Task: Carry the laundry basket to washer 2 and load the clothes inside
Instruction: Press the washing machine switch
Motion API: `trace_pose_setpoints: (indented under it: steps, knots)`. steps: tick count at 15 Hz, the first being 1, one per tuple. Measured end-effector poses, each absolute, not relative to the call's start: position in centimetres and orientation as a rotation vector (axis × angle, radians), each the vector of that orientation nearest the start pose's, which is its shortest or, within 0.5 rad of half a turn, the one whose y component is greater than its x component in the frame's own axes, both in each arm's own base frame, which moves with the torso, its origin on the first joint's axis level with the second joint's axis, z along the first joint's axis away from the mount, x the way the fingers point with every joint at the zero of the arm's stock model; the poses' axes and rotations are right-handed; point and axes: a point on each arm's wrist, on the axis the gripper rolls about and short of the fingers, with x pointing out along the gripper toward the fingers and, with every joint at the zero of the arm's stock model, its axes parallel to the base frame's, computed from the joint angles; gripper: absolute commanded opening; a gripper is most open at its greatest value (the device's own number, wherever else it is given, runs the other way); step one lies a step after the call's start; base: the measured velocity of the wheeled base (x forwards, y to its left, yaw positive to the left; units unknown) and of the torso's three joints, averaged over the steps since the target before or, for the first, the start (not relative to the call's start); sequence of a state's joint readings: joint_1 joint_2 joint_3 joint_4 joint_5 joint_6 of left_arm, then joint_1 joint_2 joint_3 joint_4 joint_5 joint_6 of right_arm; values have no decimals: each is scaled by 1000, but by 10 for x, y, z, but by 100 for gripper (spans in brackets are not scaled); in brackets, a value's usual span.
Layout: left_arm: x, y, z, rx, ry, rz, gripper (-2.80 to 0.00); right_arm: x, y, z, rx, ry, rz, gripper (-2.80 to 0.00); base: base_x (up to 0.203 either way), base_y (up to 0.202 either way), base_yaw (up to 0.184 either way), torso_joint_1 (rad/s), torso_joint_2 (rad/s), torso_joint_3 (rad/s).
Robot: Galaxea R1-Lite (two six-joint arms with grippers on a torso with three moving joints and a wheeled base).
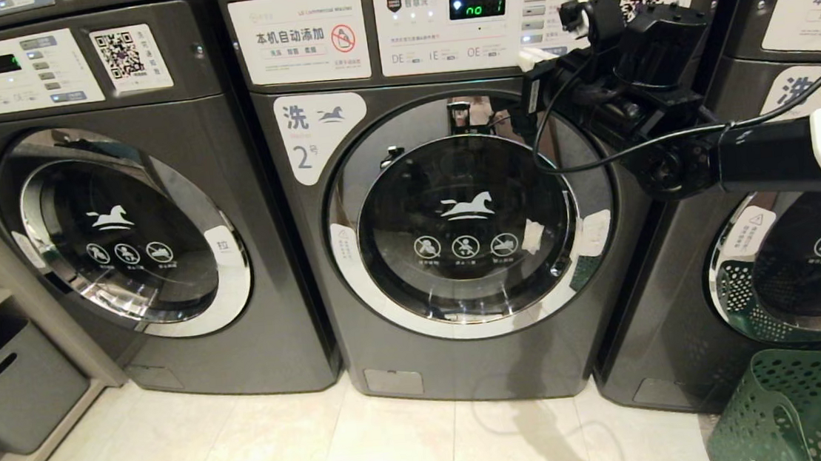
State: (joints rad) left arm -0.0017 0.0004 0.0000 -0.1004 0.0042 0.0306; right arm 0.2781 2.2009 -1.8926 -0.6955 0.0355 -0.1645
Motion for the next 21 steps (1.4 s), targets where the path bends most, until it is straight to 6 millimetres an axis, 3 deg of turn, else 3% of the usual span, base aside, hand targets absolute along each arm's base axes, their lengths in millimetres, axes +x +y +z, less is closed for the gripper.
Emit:
trace_pose_setpoints:
  steps: [21]
  knots:
    - [-23, 0, 86, 30, -100, 4, -280, 432, 126, 300, -118, -380, 292, -280, 0, 0, 0, 0, 0, 0]
